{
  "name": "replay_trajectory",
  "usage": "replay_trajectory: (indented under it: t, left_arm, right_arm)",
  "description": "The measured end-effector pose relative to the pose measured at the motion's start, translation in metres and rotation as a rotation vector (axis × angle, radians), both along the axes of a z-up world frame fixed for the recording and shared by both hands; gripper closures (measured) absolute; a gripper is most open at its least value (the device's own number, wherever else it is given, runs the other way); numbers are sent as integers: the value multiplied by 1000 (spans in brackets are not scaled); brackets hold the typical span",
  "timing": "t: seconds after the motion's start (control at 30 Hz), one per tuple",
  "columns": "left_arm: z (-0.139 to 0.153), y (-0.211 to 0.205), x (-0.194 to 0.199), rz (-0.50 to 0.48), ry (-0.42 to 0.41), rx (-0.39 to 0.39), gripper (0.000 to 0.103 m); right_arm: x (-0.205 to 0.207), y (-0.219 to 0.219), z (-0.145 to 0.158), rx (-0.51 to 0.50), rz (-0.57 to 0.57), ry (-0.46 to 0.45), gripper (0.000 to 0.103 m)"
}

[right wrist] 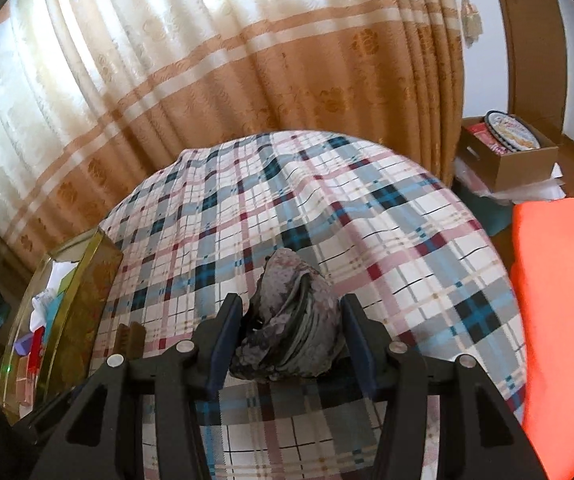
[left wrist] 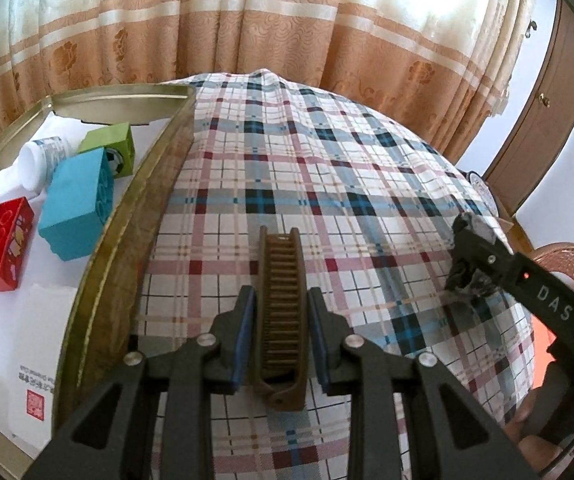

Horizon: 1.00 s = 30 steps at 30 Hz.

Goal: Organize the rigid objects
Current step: 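Carry the brown comb and grey object over the tin tray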

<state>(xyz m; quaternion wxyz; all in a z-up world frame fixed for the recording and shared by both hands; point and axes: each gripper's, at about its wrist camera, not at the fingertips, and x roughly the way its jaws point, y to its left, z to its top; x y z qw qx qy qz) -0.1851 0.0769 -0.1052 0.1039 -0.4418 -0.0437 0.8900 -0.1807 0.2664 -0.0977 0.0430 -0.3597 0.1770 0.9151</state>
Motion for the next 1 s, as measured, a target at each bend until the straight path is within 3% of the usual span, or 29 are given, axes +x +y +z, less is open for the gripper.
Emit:
replay_trajectory:
  t: [0.13, 0.47, 0.73, 1.0]
  left_arm:
    - [0, 5, 3, 0, 7, -39, 78]
    - [1, 1, 3, 27, 14, -46, 79]
    - [21, 3, 20, 9, 118, -88, 79]
    - [44, -8, 26, 6, 155, -57, 79]
  right_arm:
    - [7, -3, 6, 32, -21, 42, 49]
    - [21, -16, 22, 137, -55, 140, 49]
    - [26, -19, 26, 170, -70, 165, 49]
    - [32, -21, 30, 195, -90, 189, 49]
